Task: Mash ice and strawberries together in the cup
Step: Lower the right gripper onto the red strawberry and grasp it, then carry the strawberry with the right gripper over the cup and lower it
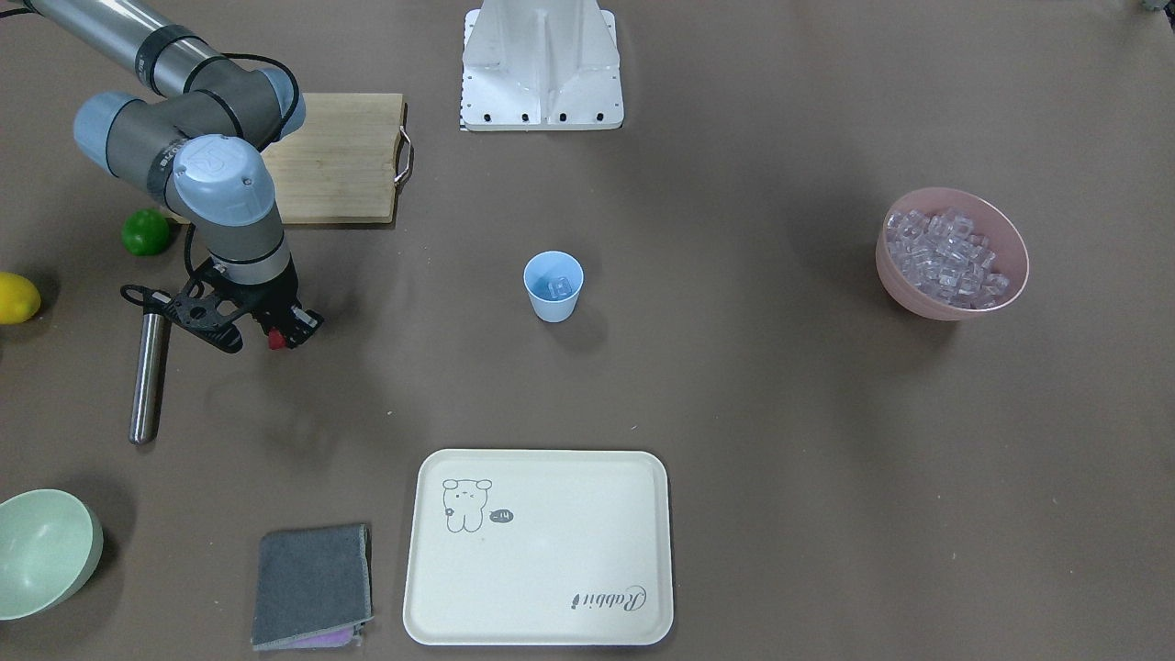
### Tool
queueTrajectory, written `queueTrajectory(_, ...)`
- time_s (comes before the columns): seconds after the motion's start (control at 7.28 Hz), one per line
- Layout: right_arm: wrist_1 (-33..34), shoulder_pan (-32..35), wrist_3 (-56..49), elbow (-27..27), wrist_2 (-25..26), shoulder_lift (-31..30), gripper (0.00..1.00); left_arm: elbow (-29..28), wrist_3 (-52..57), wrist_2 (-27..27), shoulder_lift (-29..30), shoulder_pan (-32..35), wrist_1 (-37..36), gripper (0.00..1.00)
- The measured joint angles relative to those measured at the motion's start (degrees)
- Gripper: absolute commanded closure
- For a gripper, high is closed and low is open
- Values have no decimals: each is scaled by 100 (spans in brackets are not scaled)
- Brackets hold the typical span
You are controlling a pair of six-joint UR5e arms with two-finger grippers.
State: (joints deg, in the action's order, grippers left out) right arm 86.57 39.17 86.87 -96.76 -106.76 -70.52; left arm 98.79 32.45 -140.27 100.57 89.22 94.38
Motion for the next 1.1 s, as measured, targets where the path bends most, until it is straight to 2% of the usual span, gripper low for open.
queueTrajectory(0.55,-8,297,-176,-554,105,149,100,-2,-3,-4,-11,-2,-7,3)
queueTrajectory(1.1,-23,211,-1170,-824,594,948,100,-112,-28,-10,-167,-40,-6,3)
